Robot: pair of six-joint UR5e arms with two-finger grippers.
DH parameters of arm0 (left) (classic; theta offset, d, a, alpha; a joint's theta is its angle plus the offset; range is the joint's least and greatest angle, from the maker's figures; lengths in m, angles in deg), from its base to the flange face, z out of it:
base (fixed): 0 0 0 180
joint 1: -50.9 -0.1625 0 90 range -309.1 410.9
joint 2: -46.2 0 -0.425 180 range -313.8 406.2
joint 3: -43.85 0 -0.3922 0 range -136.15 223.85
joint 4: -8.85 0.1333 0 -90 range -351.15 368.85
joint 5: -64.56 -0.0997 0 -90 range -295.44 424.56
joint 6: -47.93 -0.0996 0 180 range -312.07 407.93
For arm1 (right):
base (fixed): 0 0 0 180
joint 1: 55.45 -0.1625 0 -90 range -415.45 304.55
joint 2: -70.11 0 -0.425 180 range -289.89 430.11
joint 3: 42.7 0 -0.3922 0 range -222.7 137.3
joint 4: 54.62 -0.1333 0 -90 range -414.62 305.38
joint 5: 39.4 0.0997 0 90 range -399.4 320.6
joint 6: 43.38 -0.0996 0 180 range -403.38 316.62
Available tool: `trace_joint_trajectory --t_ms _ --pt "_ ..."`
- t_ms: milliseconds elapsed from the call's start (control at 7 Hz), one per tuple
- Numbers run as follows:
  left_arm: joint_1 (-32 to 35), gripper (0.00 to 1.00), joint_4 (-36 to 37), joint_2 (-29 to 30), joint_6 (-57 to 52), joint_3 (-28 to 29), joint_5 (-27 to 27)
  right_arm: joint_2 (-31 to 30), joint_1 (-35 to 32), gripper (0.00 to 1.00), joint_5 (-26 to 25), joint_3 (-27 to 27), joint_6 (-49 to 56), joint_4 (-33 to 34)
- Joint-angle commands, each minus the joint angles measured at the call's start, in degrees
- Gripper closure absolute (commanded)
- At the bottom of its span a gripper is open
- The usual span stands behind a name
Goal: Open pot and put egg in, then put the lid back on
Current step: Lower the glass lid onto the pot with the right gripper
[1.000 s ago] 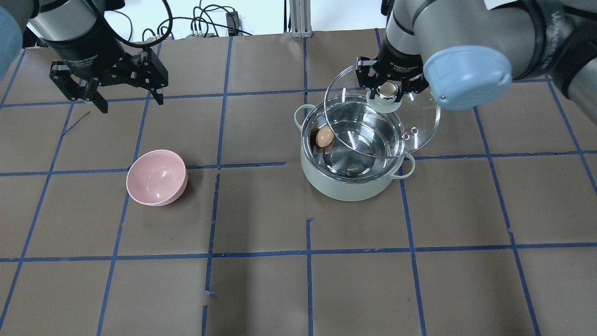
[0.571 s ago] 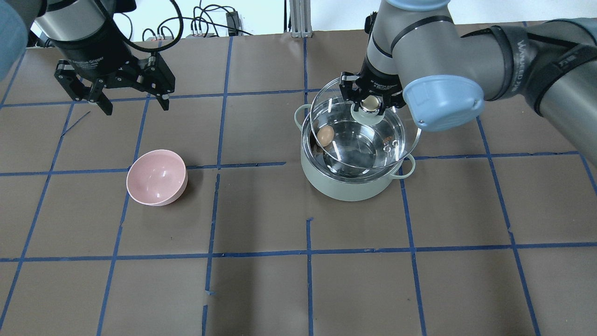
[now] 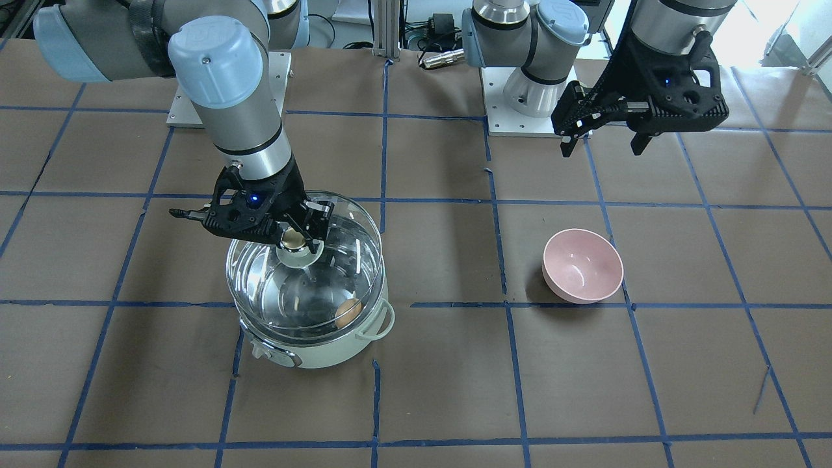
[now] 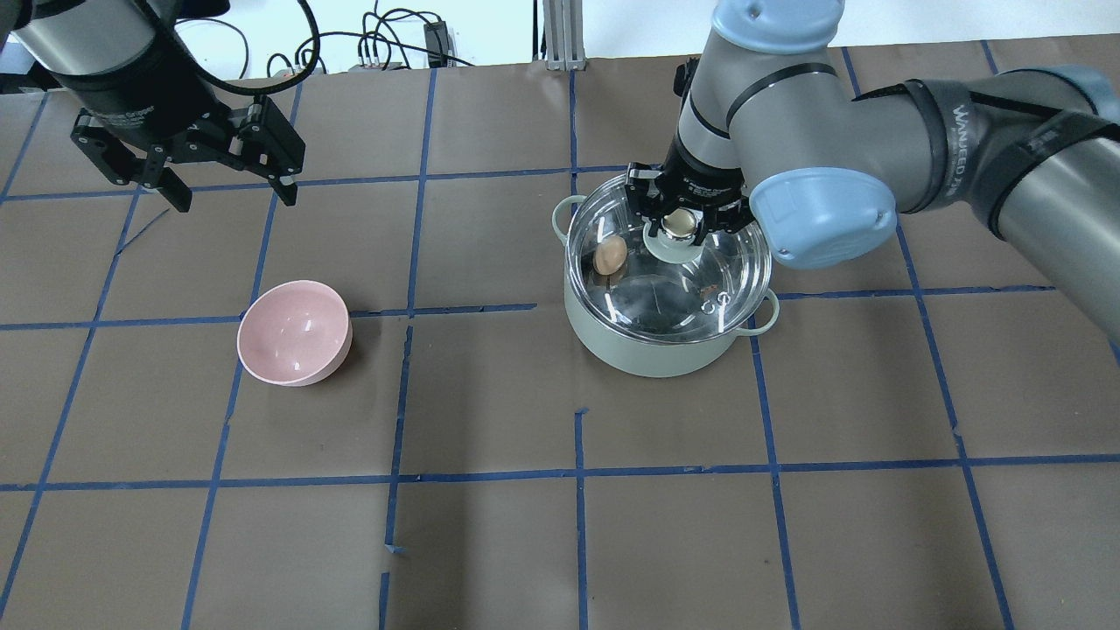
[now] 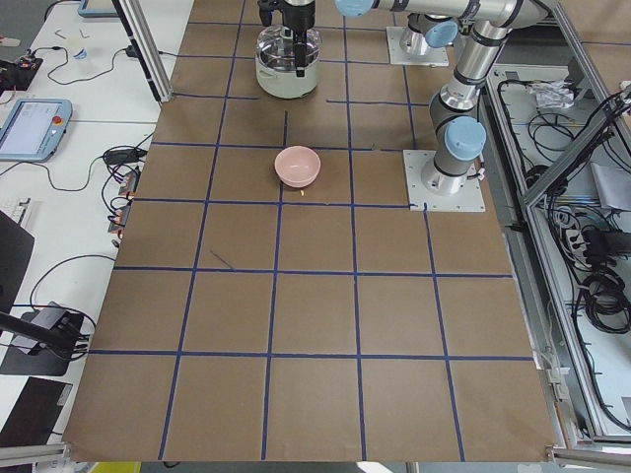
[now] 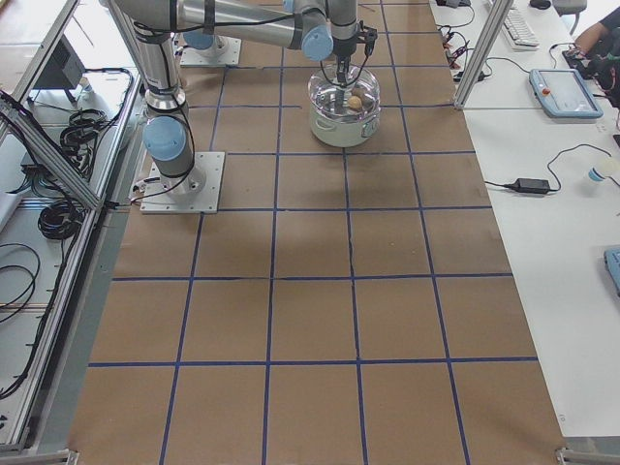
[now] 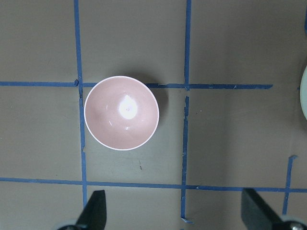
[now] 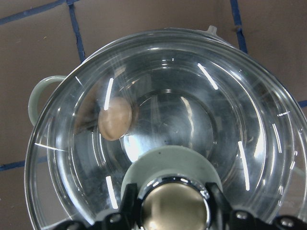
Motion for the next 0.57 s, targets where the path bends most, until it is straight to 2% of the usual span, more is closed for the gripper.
trace_joint_trajectory --t_ms 0,429 --pt "-1.3 0.0 -0.4 -0.1 0.0 -0.1 0.4 0.4 0.0 0.61 0.7 -0.3 -0.1 0.2" --pt "-1.3 0.0 -0.3 -0.2 0.0 -0.2 2.4 0.8 0.0 0.61 1.9 -0.2 0.6 0.5"
